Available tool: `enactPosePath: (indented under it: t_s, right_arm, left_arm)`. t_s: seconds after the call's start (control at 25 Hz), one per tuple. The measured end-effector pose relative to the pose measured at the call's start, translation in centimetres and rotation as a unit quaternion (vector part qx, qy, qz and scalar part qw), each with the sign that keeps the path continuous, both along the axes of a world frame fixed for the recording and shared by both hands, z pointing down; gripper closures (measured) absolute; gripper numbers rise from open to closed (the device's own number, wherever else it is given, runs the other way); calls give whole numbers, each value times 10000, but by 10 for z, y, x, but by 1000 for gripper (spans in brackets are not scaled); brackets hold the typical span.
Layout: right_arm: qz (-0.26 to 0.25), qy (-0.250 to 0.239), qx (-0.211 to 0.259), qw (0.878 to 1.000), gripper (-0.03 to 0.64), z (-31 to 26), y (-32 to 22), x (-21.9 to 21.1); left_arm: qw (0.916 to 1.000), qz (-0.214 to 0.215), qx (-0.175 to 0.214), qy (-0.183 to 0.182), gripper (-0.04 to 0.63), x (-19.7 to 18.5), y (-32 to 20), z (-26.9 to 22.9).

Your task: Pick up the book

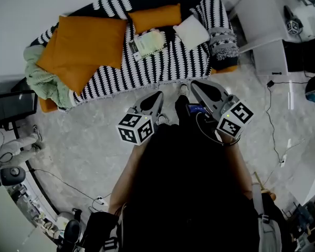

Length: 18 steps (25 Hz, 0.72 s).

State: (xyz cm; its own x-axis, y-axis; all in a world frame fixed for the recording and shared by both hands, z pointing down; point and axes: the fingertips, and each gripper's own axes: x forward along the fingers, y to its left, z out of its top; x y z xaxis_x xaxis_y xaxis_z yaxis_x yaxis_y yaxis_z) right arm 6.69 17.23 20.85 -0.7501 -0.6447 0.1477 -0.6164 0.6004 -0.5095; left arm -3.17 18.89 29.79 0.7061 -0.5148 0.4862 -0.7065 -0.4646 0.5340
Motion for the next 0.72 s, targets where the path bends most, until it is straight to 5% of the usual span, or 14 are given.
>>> enactPosePath:
  t_s: [0.32, 0.72]
  right_arm:
    - [-743, -25, -106, 9972, 600, 9, -44, 13]
    - [-1273, -13, -539, 9904, 600, 40, -73, 18]
  left_arm:
    - [9968, -552, -32, 582, 581, 40, -46, -6]
    - [9952, -719, -449, 483, 580, 53, -71, 25]
